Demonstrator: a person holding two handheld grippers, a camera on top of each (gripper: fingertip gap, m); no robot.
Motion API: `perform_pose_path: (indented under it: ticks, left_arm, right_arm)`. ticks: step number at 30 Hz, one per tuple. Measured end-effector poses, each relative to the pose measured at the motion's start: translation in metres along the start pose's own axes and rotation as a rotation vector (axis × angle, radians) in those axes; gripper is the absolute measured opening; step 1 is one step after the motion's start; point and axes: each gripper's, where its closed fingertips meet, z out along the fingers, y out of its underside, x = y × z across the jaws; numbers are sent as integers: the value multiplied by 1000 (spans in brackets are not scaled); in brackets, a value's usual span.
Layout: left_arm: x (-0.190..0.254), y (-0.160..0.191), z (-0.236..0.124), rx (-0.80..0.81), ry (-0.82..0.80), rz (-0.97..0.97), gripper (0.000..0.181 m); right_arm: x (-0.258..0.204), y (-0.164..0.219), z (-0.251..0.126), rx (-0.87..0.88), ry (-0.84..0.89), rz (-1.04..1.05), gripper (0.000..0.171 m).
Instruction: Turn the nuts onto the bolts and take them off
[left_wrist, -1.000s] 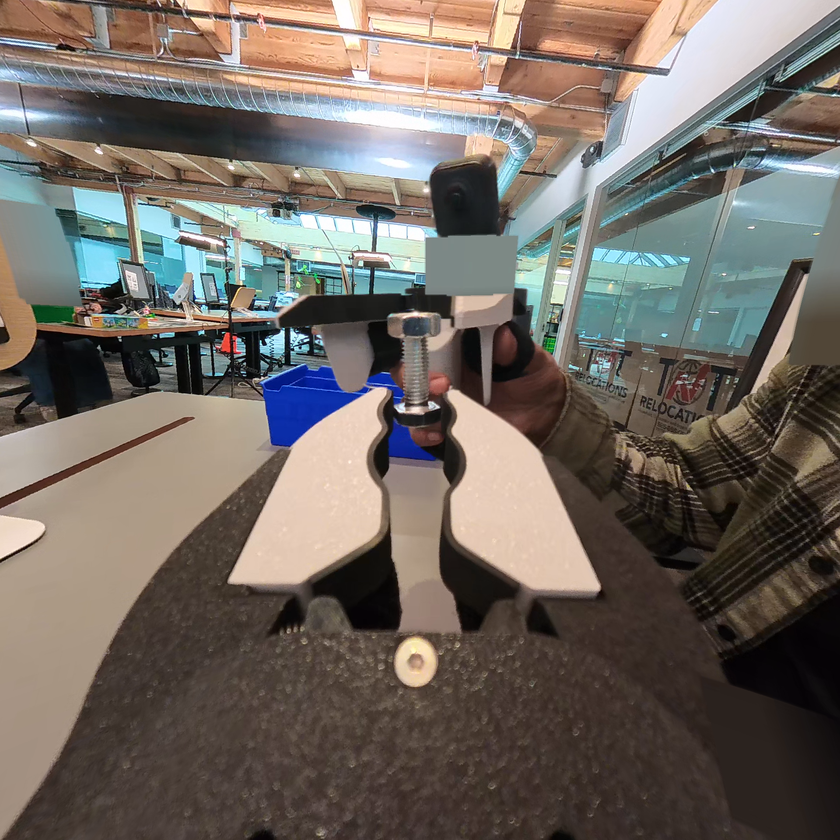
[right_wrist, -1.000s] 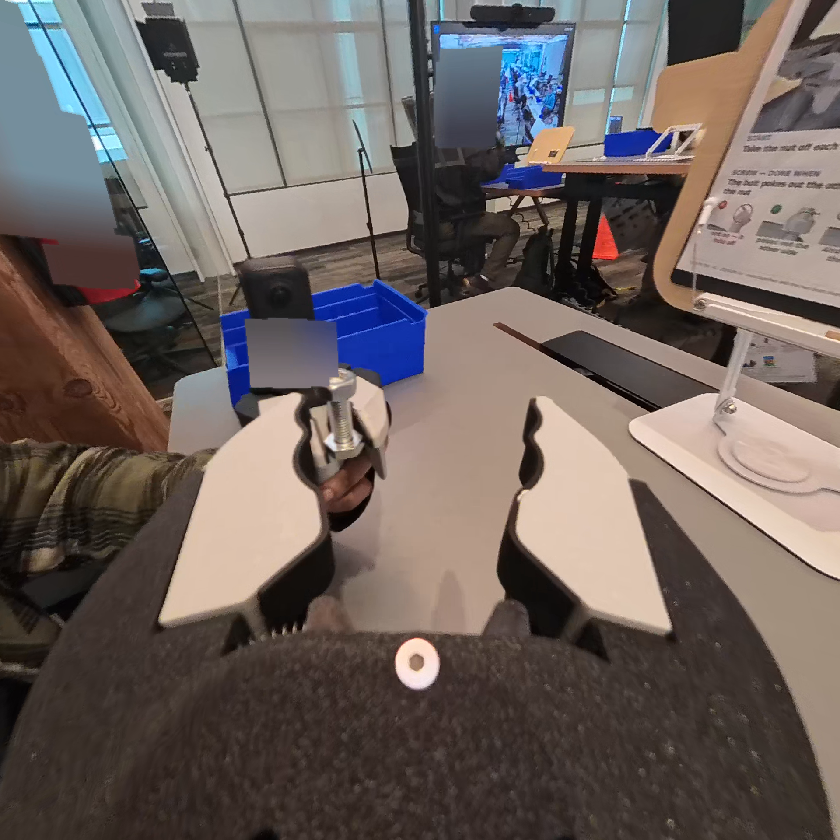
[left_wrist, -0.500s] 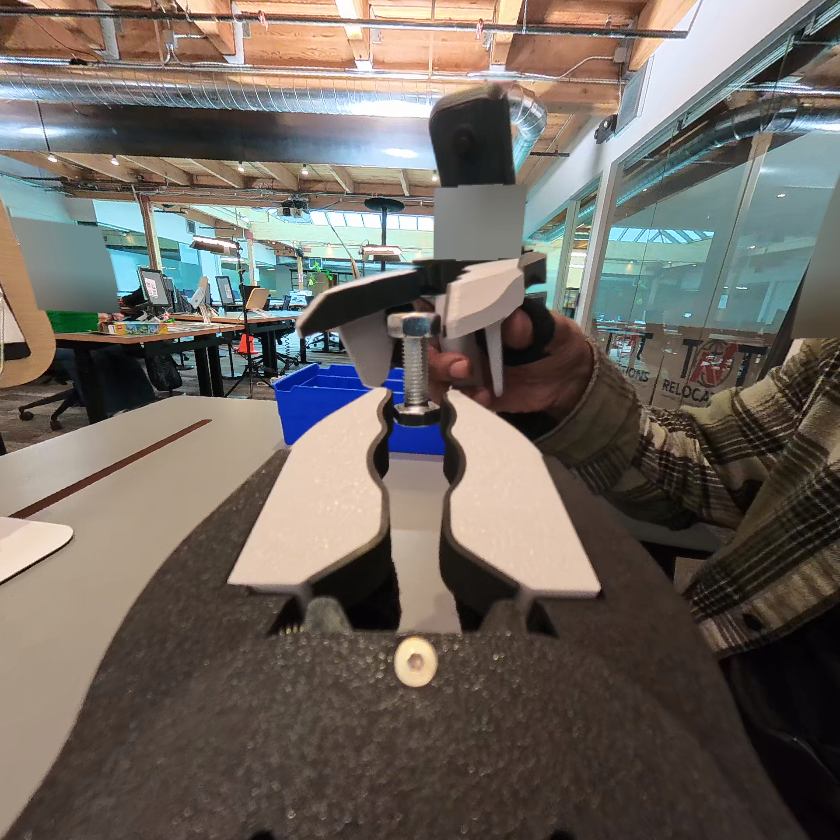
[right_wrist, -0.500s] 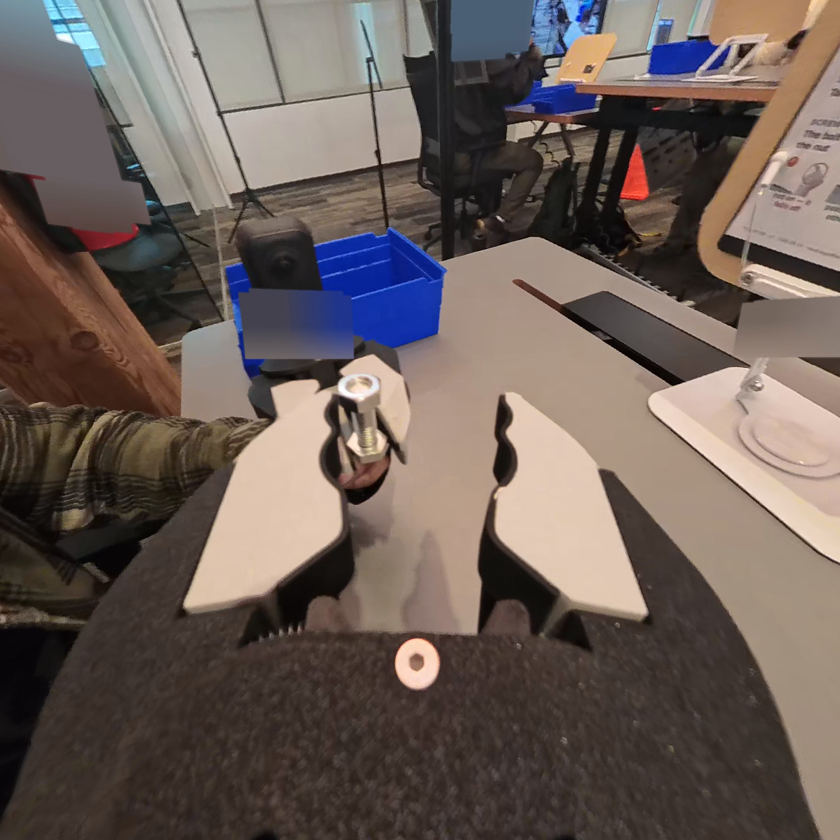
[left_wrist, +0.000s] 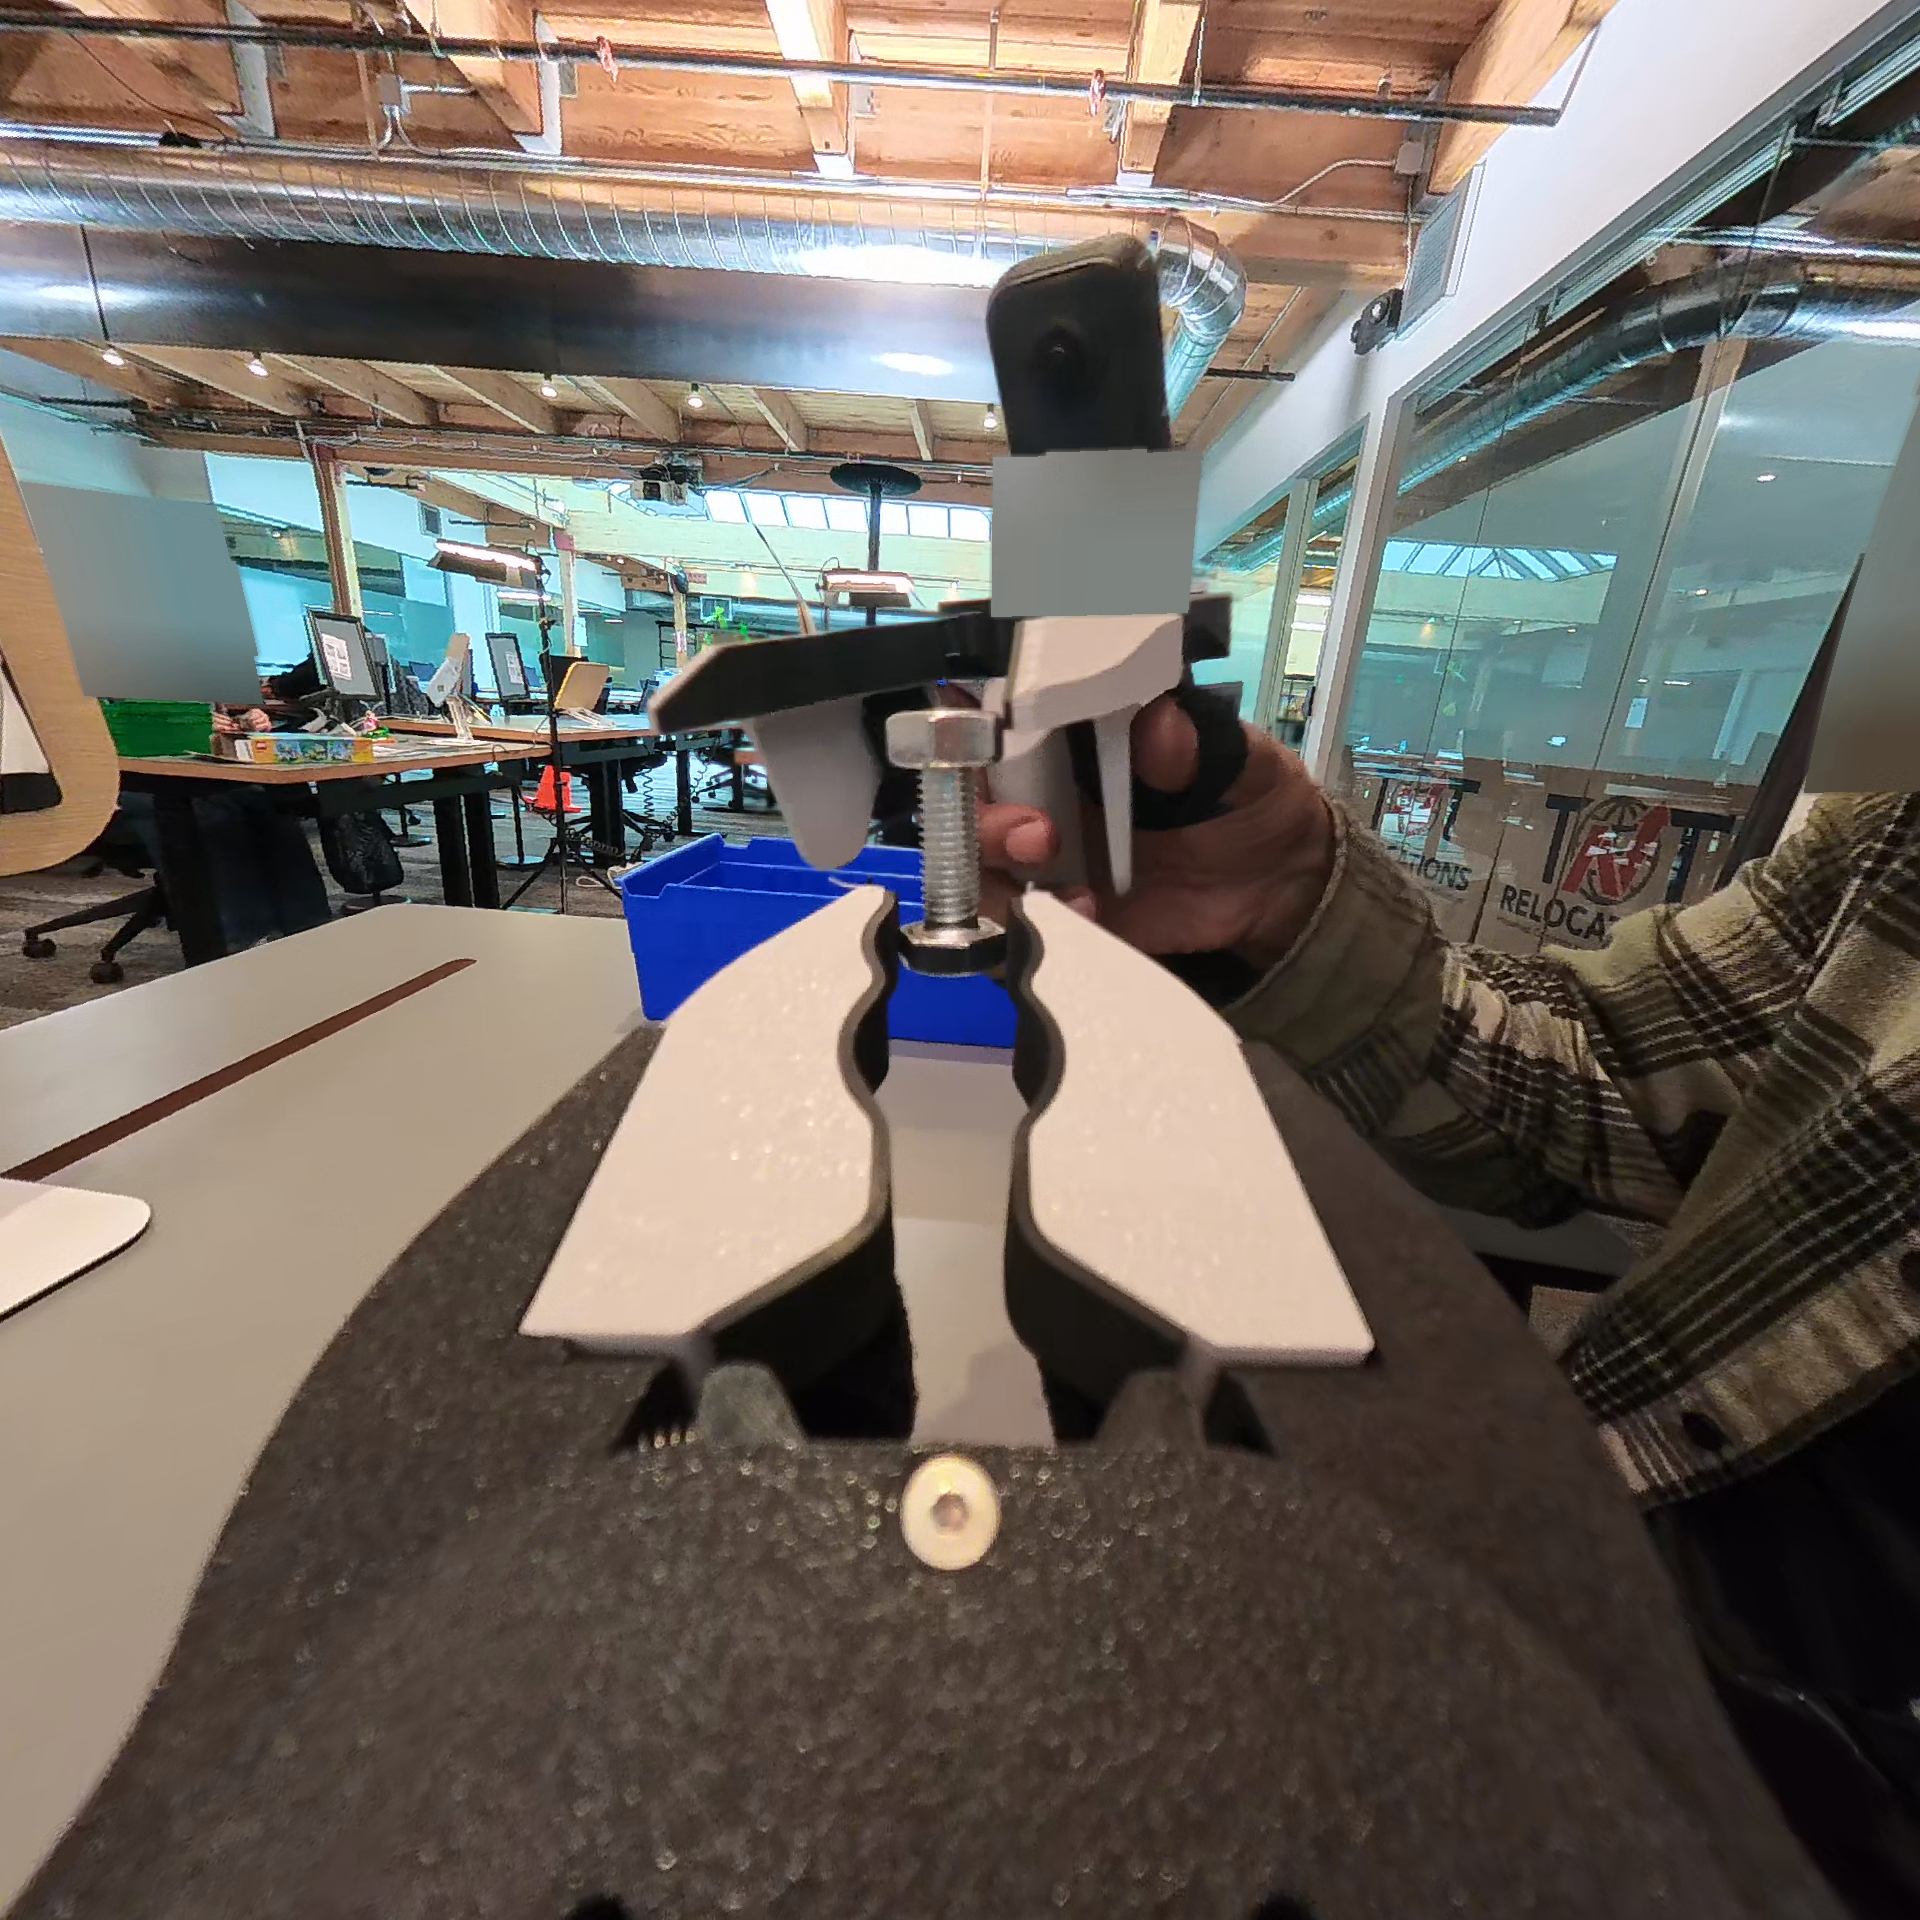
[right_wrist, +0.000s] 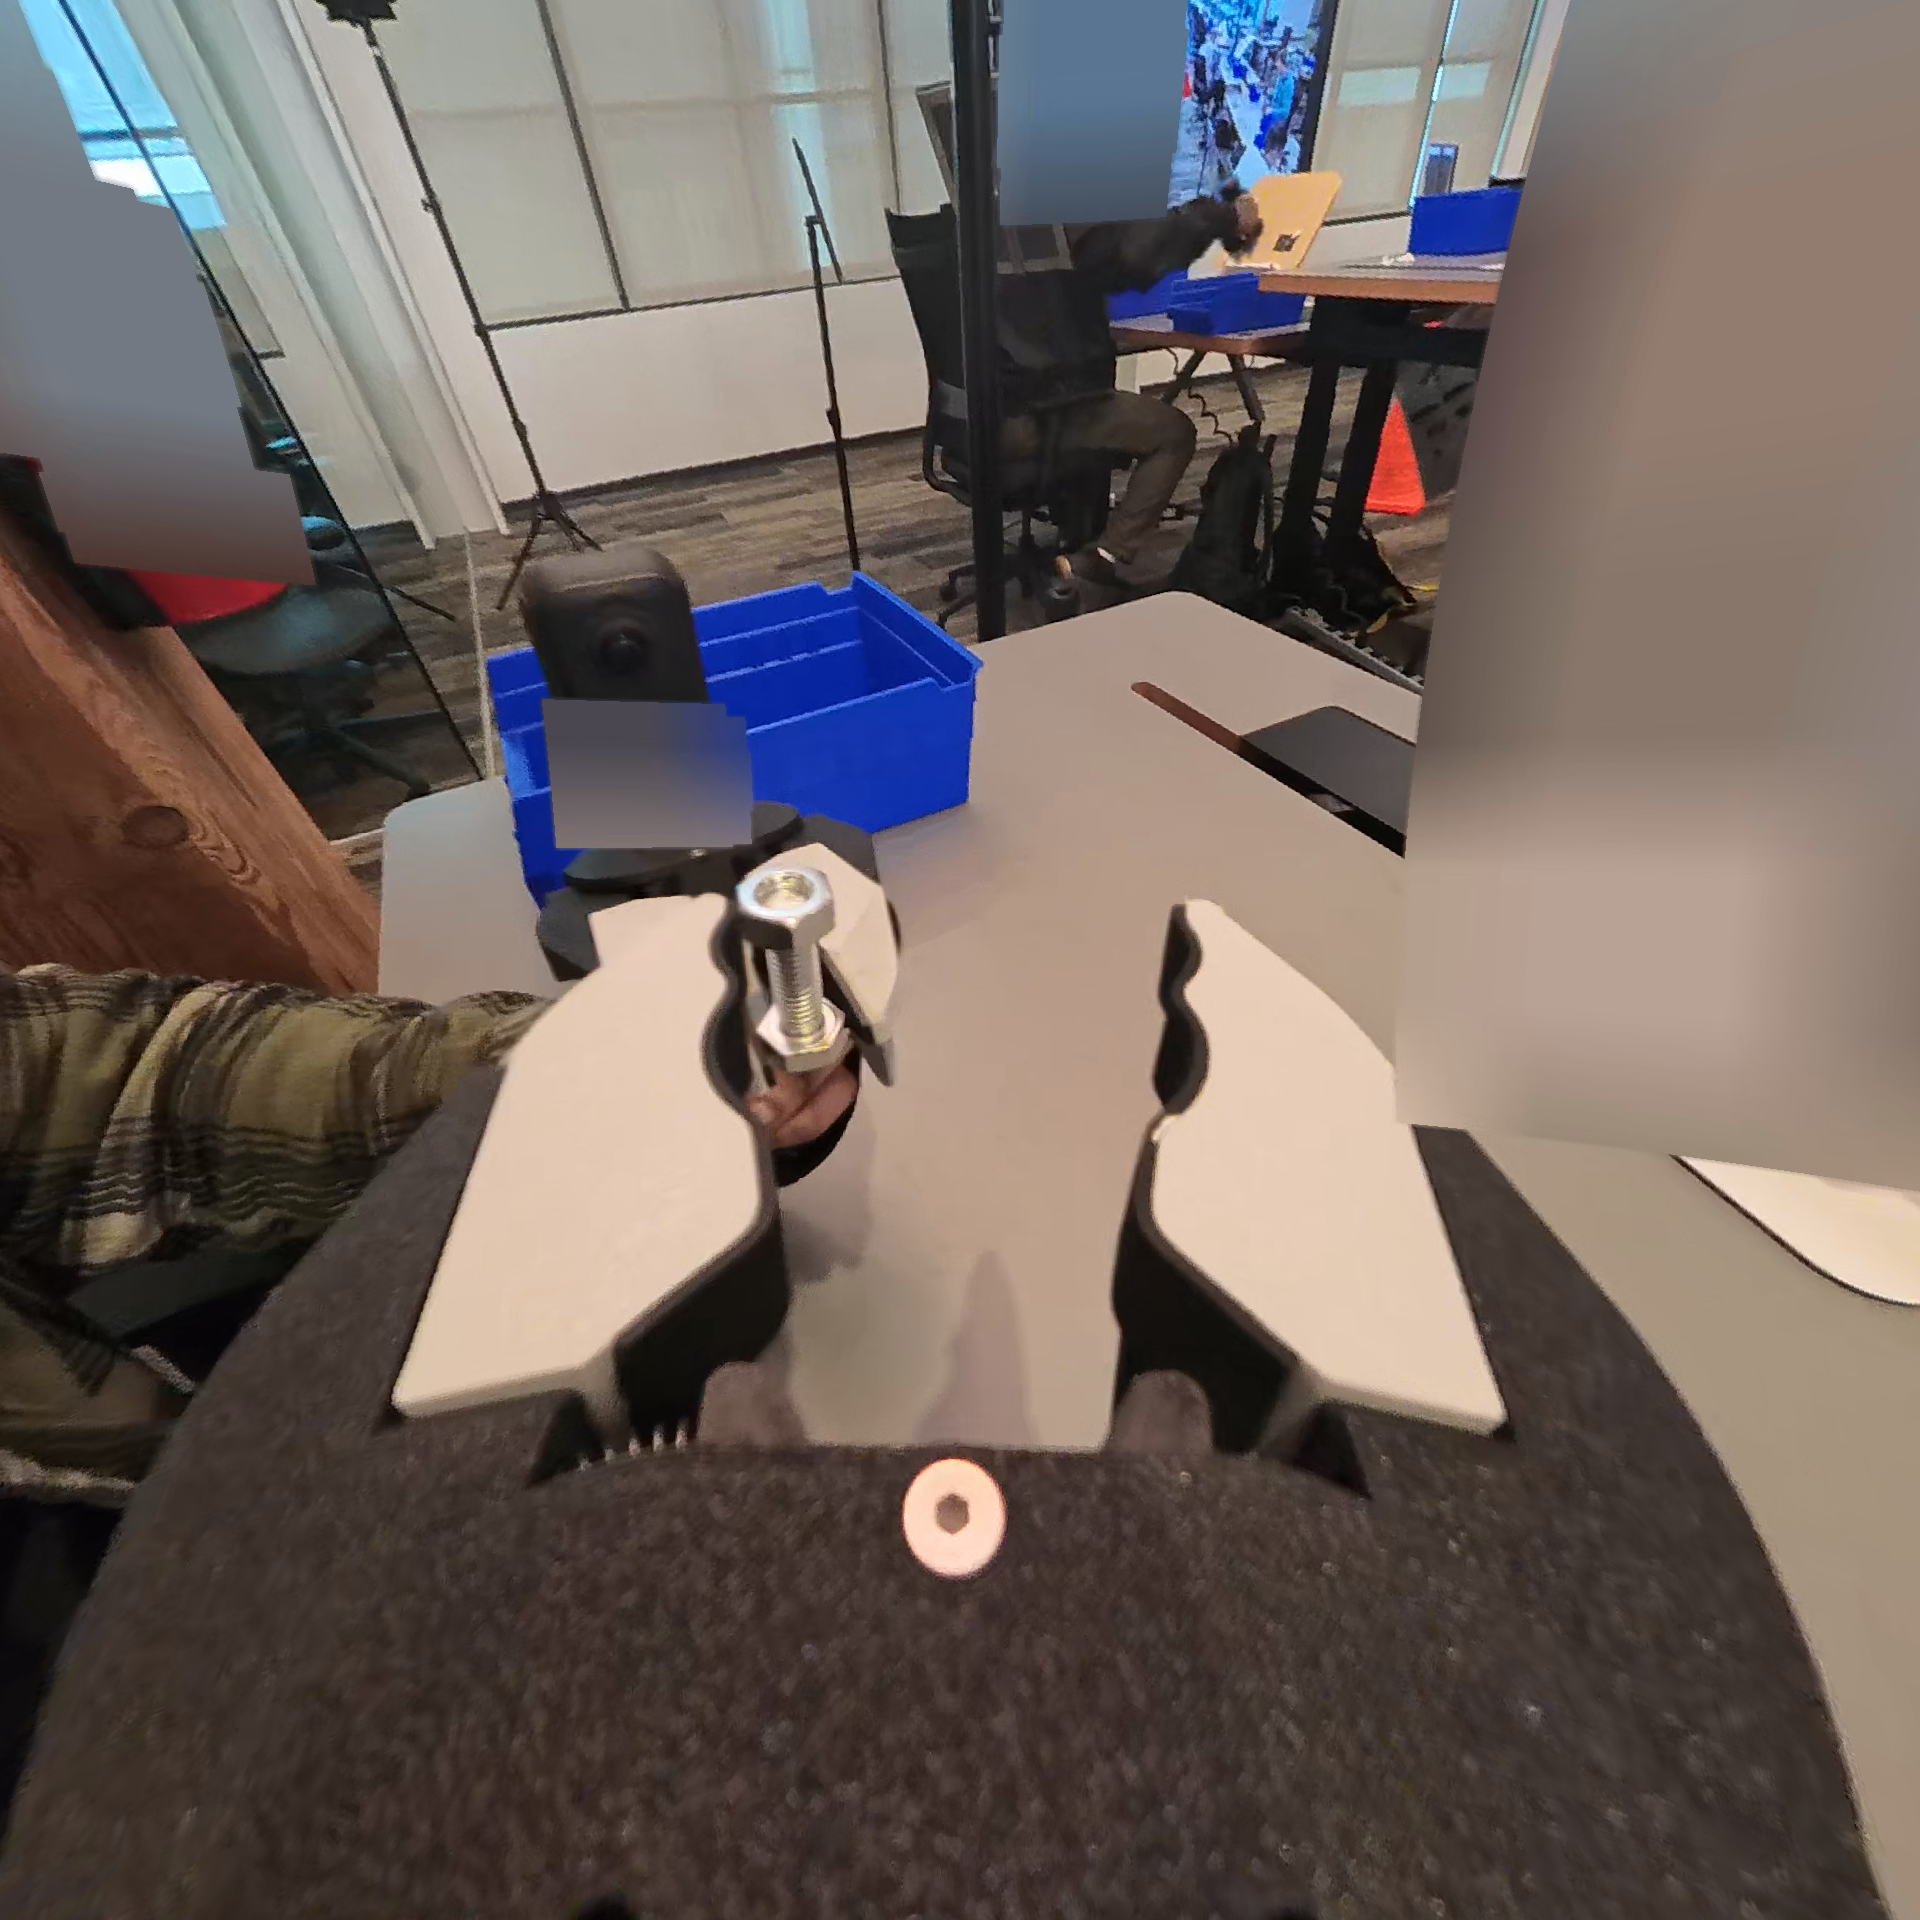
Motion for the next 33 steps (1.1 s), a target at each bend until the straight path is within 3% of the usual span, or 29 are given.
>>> perform_pose_path:
  ticks: [8, 12, 16, 19, 24, 29, 33]
  left_arm:
    - [-1, -1, -1, 3, -3, -4, 19]
    - [-3, 0, -1, -8, -22, 13, 19]
    - [-4, 4, 1, -37, -47, 45, 19]
    - [-6, 8, 2, -65, -72, 75, 19]
    - [-10, 16, 3, -109, -106, 103, 19]
    - [-10, 17, 4, -122, -114, 121, 19]
    - [-11, 18, 4, -131, -117, 119, 19]
  right_arm:
    - [5, 3, -7, -8, 23, 10, 75]
    - [-17, 3, -4, -60, -59, -18, 56]
    - [-25, 4, -3, -178, -82, -38, 43]
    - [-33, 3, -4, -276, -145, 68, 28]
    - [-31, 12, -10, -562, -182, 172, 31]
    - [-13, 22, -12, -801, -122, 143, 38]
    - [-23, 25, -7, -891, -203, 156, 18]
